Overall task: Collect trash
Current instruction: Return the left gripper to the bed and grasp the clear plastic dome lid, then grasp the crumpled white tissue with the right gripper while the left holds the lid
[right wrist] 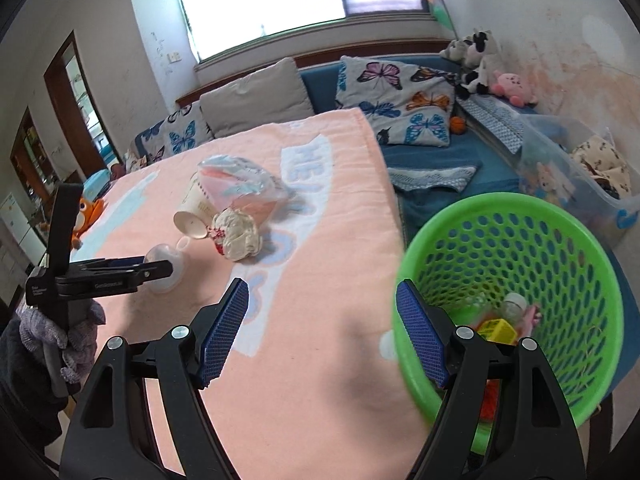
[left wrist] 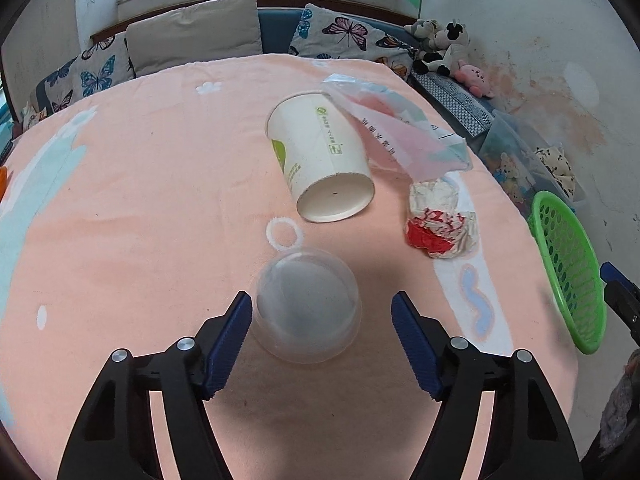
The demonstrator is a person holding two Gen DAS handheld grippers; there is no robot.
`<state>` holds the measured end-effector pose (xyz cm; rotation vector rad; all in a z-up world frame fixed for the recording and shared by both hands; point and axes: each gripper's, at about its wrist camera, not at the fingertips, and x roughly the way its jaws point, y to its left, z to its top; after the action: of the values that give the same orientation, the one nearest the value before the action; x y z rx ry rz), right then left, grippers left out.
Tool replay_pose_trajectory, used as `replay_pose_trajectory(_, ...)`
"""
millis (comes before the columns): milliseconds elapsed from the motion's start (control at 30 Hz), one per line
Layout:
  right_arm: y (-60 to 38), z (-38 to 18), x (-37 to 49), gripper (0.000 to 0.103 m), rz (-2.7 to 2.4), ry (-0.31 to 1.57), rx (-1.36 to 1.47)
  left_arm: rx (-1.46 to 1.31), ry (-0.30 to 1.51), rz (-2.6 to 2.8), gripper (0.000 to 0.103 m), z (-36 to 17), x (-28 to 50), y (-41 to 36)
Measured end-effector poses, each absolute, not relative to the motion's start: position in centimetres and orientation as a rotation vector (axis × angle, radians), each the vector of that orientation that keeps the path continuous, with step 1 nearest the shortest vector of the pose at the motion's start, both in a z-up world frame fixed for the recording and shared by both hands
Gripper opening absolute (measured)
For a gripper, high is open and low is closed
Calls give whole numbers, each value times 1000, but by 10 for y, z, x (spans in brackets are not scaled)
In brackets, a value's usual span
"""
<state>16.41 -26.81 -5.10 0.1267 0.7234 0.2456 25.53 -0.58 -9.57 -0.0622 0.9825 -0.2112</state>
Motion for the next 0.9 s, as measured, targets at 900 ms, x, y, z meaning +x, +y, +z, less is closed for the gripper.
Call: replay_pose_trajectory(900,-183,-72,227,76,419,801,49,-84,920,-211,56,-77,257,20)
